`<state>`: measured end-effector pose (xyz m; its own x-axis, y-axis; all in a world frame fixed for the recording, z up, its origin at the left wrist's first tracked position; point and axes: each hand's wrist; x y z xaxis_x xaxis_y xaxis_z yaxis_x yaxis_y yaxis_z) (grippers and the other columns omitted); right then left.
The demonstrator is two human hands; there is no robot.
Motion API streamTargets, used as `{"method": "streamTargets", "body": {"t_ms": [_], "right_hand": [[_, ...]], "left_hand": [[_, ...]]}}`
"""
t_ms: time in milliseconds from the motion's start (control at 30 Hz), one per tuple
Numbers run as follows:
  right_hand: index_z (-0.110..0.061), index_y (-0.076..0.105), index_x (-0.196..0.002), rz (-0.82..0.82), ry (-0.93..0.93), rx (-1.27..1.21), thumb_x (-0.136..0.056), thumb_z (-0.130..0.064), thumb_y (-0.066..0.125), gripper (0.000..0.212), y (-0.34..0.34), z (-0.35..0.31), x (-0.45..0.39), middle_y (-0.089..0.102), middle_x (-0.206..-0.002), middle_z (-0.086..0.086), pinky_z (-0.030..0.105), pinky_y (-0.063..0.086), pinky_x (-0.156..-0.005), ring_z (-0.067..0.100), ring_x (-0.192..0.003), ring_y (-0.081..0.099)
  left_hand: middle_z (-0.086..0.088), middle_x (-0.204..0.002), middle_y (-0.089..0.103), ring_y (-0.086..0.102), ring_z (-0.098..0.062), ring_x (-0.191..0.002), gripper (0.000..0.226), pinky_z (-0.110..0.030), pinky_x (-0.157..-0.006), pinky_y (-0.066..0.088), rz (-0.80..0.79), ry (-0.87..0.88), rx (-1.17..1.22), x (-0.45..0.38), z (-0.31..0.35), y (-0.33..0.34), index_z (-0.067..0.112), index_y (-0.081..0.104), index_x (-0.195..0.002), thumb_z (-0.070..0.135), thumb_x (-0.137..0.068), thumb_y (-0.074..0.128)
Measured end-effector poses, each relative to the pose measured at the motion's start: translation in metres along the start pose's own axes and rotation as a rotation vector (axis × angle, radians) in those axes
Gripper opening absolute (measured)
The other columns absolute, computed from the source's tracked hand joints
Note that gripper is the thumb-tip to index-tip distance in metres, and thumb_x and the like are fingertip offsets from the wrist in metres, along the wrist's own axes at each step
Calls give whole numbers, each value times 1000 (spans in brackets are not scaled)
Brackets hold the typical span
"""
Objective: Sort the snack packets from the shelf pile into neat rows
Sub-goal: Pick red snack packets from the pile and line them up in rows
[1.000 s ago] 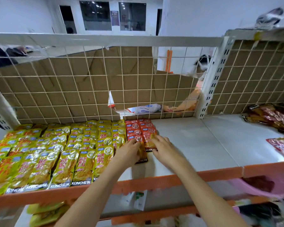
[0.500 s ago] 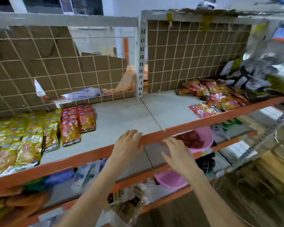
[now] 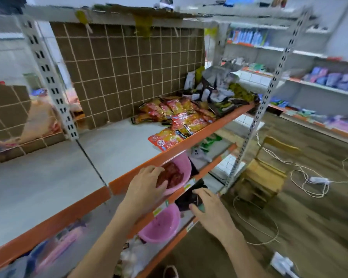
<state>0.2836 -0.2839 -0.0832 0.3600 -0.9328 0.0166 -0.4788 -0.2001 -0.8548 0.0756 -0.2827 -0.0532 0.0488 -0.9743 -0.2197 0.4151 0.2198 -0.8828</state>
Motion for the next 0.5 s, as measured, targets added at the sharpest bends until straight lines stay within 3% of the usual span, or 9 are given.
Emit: {"method": "streamTargets", "body": {"t_ms": [300, 367, 500], "right_hand": [[-22, 47, -134, 67, -57, -23, -96, -31, 51, 39, -61, 44, -143, 44, -133, -9, 20, 34, -100, 10, -124, 42], [-21, 50, -131, 75, -99, -32, -95, -29, 52, 36, -81, 45, -184, 46, -128, -9, 16, 34, -95, 10, -119, 46], [-24, 53, -124, 100, -119, -42, -94, -33, 52, 32, -104, 46, -251, 46, -126, -10, 26, 41, -96, 9, -114, 46]], "left_hand": [[-3, -126, 56, 51, -19, -116, 40, -30, -95, 38, 29, -44, 94, -172, 15, 14, 16, 54, -128, 31, -92, 54], [-4, -123, 56, 54, -16, -107, 39, -29, -91, 40, 26, -83, 134, -208, 14, 8, 12, 52, -129, 30, -93, 54], [-10, -117, 61, 56, -23, -105, 37, -32, -89, 43, 79, -170, 128, -267, -3, 2, 7, 55, -123, 24, -91, 57]]}}
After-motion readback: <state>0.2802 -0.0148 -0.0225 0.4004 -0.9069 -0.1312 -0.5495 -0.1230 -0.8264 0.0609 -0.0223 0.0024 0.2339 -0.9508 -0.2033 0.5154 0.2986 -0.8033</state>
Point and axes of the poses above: each hand's wrist, its own x-axis away from the middle knuckle, its own y-axis out of the palm, z = x × y
